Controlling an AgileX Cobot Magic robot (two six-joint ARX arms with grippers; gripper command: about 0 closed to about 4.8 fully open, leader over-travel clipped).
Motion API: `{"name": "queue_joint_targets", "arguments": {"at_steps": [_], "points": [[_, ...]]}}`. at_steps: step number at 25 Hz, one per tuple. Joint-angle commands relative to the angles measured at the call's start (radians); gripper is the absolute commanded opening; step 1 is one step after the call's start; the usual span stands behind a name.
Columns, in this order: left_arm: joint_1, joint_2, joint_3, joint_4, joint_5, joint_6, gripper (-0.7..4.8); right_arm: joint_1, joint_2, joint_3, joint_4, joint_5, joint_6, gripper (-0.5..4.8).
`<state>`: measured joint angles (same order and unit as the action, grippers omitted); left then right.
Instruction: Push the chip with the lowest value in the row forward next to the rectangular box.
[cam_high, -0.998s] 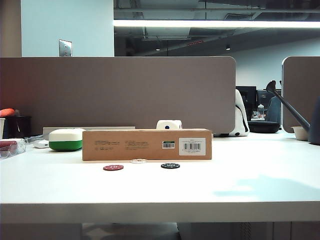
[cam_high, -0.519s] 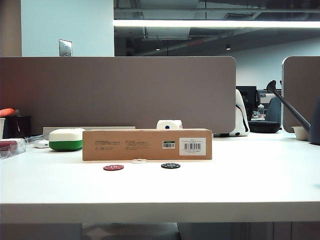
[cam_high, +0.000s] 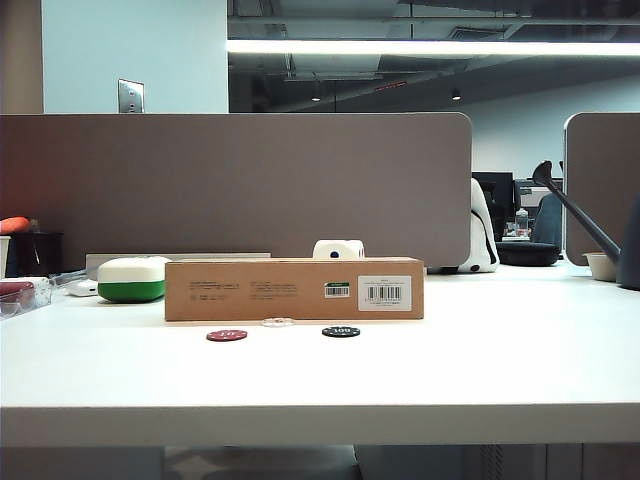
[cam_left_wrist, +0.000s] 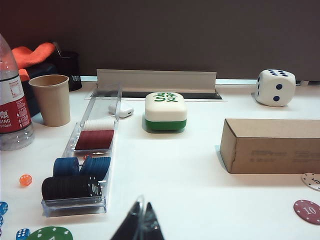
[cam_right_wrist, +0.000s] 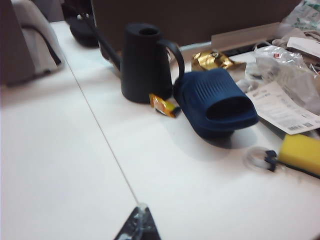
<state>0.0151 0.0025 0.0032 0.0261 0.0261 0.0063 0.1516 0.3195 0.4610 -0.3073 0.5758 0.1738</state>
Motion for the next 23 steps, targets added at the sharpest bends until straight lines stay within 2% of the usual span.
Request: {"name": "queue_joint_targets", "arguments": {"at_steps": [1, 6, 13, 17, 20, 23], "points": [[-0.002, 0.000, 0.004, 0.013, 0.004, -0.003, -0.05, -0.059, -0.131, -0.075, 0.047, -0.111, 0.006, -0.09], [-0.002, 0.000, 0.004, 0.013, 0.004, -0.003, -0.05, -0.138, -0.322, -0.230, 0.058, -0.291, 0.005, -0.09], [-0.002, 0.000, 0.004, 0.011, 0.004, -0.003, -0.05, -0.140, -0.321, -0.335, 0.059, -0.300, 0.006, -0.09], [-0.002, 0.000, 0.004, 0.011, 0.004, -0.003, -0.05, -0.140, -0.321, -0.370, 0.063, -0.340, 0.006, -0.09], [-0.002, 0.000, 0.004, 0.012, 0.004, -0.003, -0.05, -0.140, -0.321, -0.406, 0.131, -0.397, 0.009, -0.09], [-0.002, 0.000, 0.004, 0.011, 0.004, -0.003, -0.05, -0.140, -0.321, -0.428, 0.185, -0.399, 0.010, -0.09]]}}
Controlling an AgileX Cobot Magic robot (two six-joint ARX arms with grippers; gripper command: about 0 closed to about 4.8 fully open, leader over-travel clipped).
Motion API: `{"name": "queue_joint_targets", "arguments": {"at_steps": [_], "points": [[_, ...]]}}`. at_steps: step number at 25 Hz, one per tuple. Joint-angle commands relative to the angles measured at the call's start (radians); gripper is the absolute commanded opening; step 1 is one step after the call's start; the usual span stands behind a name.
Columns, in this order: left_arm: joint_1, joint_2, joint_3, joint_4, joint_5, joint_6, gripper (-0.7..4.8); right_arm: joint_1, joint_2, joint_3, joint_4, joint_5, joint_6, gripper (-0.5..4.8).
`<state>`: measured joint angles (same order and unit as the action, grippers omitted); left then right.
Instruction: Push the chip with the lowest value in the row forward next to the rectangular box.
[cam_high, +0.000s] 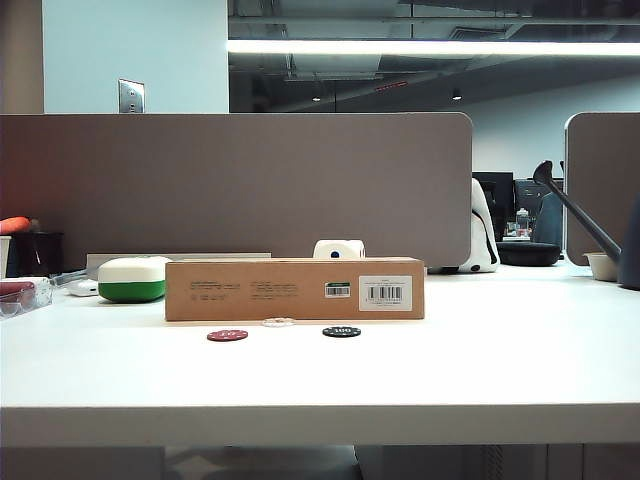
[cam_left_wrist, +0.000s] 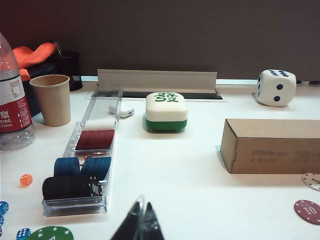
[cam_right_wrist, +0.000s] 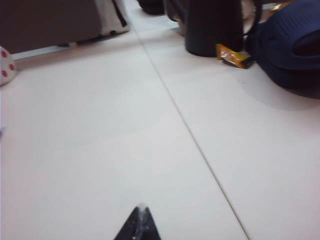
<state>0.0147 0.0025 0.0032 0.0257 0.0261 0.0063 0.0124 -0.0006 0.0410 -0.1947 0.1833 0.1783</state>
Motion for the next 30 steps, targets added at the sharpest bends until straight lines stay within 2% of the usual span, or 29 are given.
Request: {"name": "queue_joint_targets", "arguments": {"at_steps": [1, 11, 20, 24, 30], "points": [[-0.001, 0.000, 0.004, 0.012, 0.004, -0.003, -0.05, -0.001, -0.001, -0.010, 0.080, -0.006, 0.005, -0.09], [-0.001, 0.000, 0.004, 0.012, 0.004, -0.003, -0.05, 0.002, -0.001, -0.039, 0.125, -0.007, 0.004, -0.09], [-0.001, 0.000, 0.004, 0.012, 0.004, -0.003, -0.05, 0.123, -0.001, -0.039, 0.172, -0.029, -0.163, -0.08], [-0.001, 0.000, 0.004, 0.012, 0.004, -0.003, -0.05, 0.123, -0.001, -0.039, 0.208, -0.058, -0.202, -0.08], [-0.001, 0.000, 0.004, 0.012, 0.004, -0.003, -0.05, 0.119, -0.001, -0.039, 0.260, -0.070, -0.193, -0.09]]}}
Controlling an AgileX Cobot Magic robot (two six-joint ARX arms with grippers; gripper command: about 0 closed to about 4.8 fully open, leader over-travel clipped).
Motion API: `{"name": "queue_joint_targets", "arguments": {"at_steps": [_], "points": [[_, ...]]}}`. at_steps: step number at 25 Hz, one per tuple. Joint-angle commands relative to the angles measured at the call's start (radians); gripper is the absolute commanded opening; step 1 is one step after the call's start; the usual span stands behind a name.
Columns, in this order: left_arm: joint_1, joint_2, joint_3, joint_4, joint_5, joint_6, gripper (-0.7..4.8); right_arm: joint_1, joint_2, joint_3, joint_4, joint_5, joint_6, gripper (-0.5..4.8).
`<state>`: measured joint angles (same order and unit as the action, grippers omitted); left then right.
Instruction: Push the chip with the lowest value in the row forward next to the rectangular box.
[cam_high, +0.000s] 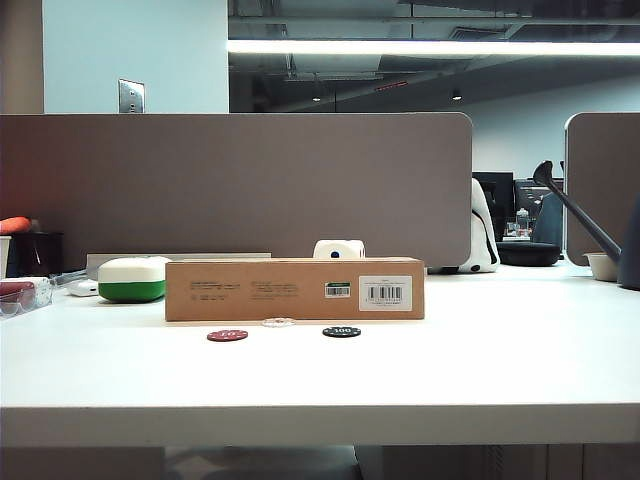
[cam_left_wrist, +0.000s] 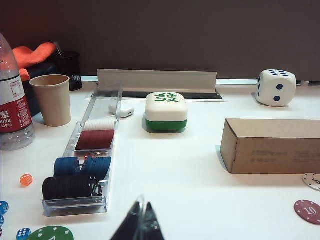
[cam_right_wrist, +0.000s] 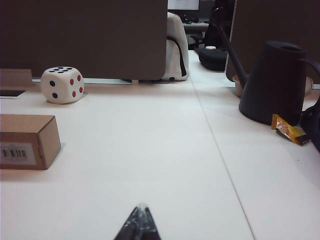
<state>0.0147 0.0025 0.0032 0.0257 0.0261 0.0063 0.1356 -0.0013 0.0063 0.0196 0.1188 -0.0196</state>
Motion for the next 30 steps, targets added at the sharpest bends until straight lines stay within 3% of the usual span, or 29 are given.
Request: {"name": "queue_joint_targets", "arguments": {"at_steps": [1, 8, 30], "points": [[-0.001, 0.000, 0.004, 0.012, 0.004, -0.003, -0.05, -0.010, 0.000, -0.005, 0.054, -0.009, 0.005, -0.09], [-0.001, 0.000, 0.004, 0.012, 0.004, -0.003, -0.05, -0.085, 0.000, -0.005, 0.066, -0.062, 0.000, -0.08], [-0.001, 0.000, 0.004, 0.012, 0.004, -0.003, -0.05, -0.106, 0.000, -0.005, 0.038, -0.069, 0.010, -0.09]]}}
